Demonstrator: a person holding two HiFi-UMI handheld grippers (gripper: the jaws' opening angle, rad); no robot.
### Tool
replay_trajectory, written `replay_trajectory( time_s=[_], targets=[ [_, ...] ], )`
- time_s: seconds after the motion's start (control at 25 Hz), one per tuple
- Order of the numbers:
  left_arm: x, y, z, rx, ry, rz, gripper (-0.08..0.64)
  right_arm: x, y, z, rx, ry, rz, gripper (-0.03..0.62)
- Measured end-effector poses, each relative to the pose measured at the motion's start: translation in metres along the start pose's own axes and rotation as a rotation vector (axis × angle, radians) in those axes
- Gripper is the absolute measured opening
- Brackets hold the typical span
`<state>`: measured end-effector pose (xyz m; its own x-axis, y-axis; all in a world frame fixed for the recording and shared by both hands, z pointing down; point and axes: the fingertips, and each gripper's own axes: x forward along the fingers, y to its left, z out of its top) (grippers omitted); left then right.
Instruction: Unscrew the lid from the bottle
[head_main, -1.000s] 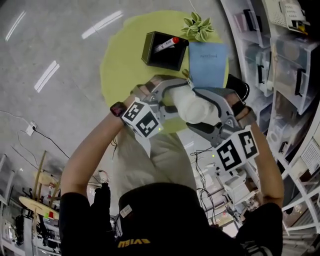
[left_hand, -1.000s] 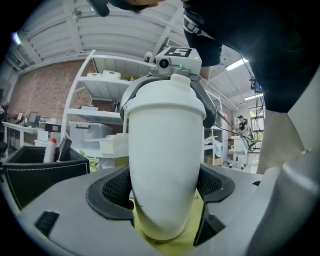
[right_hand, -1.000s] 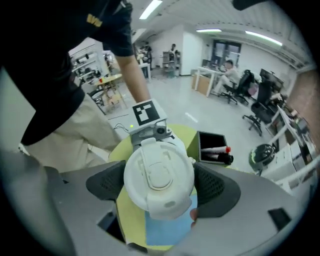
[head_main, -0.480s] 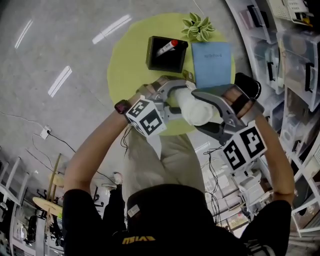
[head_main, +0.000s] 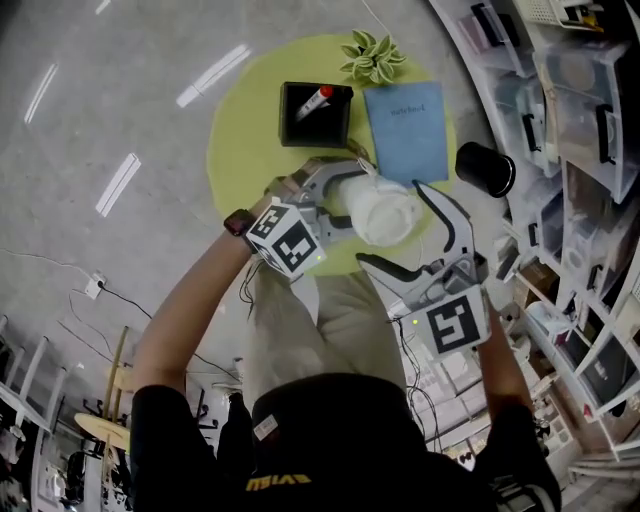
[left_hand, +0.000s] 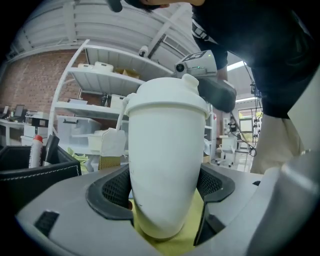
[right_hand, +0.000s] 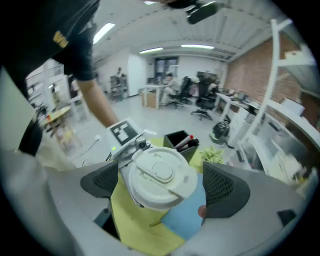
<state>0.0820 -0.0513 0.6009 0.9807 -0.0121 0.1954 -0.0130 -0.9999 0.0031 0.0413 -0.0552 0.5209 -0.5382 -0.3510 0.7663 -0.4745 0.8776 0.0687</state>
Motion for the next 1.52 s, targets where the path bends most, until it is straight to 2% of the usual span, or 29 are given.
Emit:
replay_trajectory(
  time_s=[0.12, 0.16, 0.2, 0.28, 0.36, 0.44, 0.52, 0.84, 0.96, 1.04, 1.12, 1.36, 1.52],
  targets=[
    [0.000, 0.002, 0.001, -0.021, -0.005, 0.046, 0.399, -0.009, -0.023, 0.004, 0.447, -0.146, -0.282, 0.515],
    [0.000, 0.003, 0.001, -0.032, -0.007, 0.069, 0.399, -0.012, -0.027, -0.001, 0.578, -0.167, -0.352, 0.515],
    [0.000, 0.003, 0.002, -0.042, -0.009, 0.093, 0.399, -0.013, -0.029, -0.004, 0.669, -0.178, -0.403, 0.514],
    [0.001, 0.003, 0.003, -0.056, -0.012, 0.138, 0.399, -0.015, -0.027, -0.004, 0.728, -0.192, -0.479, 0.508],
    [0.001, 0.003, 0.004, -0.065, -0.017, 0.174, 0.399, -0.015, -0.026, 0.000, 0.703, -0.191, -0.534, 0.499],
    [0.000, 0.004, 0.003, -0.072, -0.020, 0.196, 0.399, -0.013, -0.025, 0.003, 0.667, -0.183, -0.556, 0.472],
    [0.000, 0.004, 0.003, -0.074, -0.021, 0.202, 0.399, -0.011, -0.024, 0.006, 0.617, -0.182, -0.536, 0.387],
    [0.002, 0.002, 0.002, -0.072, -0.009, 0.186, 0.399, -0.009, -0.019, 0.011, 0.441, -0.217, -0.401, 0.377],
    [0.002, 0.002, 0.003, -0.071, -0.012, 0.185, 0.399, -0.008, -0.014, 0.010, 0.342, -0.194, -0.302, 0.377],
    [0.001, 0.003, 0.003, -0.071, -0.015, 0.187, 0.399, -0.006, -0.007, 0.004, 0.209, -0.112, -0.193, 0.377],
    [0.001, 0.003, 0.002, -0.073, -0.016, 0.189, 0.399, -0.005, -0.002, -0.001, 0.117, -0.060, -0.111, 0.377],
    [0.002, 0.003, 0.002, -0.075, -0.013, 0.181, 0.399, -0.004, 0.001, -0.002, -0.039, -0.013, 0.050, 0.379],
    [0.001, 0.003, 0.002, -0.078, -0.015, 0.183, 0.399, -0.005, 0.004, 0.003, -0.181, -0.048, 0.149, 0.379]
  ],
)
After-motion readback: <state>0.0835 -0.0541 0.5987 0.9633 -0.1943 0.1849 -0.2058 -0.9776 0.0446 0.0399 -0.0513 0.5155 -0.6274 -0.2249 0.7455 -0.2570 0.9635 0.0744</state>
